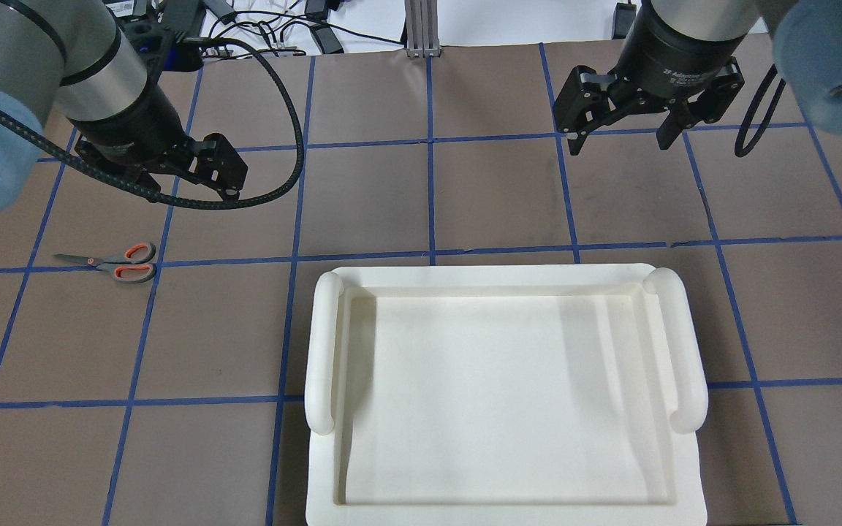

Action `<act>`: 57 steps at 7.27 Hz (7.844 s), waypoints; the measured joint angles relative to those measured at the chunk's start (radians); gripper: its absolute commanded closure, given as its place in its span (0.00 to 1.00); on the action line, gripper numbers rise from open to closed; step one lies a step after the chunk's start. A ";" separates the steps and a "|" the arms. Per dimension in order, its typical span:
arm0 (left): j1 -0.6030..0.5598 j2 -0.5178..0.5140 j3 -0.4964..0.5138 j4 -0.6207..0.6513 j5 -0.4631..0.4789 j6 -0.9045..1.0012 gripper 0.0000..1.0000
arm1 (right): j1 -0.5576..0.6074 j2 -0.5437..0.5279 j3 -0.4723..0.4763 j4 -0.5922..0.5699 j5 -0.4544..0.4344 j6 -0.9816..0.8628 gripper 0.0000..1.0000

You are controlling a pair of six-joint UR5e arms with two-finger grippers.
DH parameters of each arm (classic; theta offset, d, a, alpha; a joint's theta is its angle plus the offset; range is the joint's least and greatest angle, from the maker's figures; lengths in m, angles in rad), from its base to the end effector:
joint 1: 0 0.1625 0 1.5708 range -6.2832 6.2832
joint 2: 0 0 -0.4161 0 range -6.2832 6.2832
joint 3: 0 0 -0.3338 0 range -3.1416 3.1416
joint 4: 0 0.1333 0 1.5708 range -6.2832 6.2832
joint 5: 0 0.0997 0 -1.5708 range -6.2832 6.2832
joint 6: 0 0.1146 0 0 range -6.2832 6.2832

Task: Place scissors in drawer with both arms

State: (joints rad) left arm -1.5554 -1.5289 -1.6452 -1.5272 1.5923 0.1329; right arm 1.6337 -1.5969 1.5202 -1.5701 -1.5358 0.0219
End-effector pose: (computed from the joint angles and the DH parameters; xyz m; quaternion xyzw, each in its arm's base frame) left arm -0.1244 -0.4191 0.4539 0.0587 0.9982 -0.0047 0.0111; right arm 0.1641 -0.4206 0.4974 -0.0211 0.9989 -0.0372 0.0191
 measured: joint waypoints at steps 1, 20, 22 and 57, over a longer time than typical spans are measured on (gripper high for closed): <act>0.000 0.000 -0.001 0.000 0.000 0.000 0.02 | 0.000 0.000 0.000 0.001 0.000 0.000 0.00; 0.315 -0.152 -0.126 0.206 0.027 0.808 0.03 | 0.185 0.394 -0.069 0.065 0.132 -1.137 0.01; 0.365 -0.200 -0.138 0.312 0.017 1.075 0.07 | 0.191 0.407 -0.068 0.096 0.104 -1.231 0.01; 0.463 -0.452 -0.056 0.502 -0.002 2.232 1.00 | 0.183 0.608 -0.281 -0.149 -0.030 -1.427 0.21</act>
State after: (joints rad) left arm -1.0920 -1.9813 -1.7012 -1.0250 1.5900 2.3652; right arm 1.8165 -0.9887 1.2387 -1.7195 -1.5658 -1.4049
